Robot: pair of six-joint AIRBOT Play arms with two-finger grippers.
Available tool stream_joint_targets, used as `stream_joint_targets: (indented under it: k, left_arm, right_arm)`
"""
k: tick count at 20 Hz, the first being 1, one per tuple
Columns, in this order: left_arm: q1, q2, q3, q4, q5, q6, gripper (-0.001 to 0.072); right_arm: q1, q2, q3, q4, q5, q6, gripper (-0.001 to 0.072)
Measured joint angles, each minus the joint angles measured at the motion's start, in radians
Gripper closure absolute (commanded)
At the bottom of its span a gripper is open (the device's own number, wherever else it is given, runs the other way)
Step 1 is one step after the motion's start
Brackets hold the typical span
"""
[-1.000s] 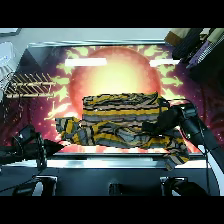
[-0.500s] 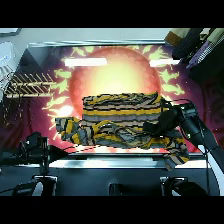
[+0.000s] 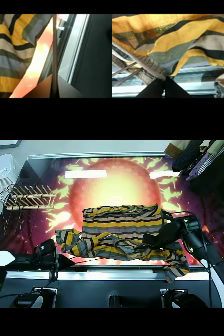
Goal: Fold the clothes and pants, and hang the long-sleeved shirts on hangers.
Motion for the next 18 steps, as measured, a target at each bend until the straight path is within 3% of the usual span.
stream_joint_targets:
  k: [18]
  left_arm:
    - [-0.557,-0.314,0.003,-0.225,0.597,0.001,0.069]
  right_arm:
    - [0.0,0.302,0.0,0.104,-0.038,-0.004,0.0682]
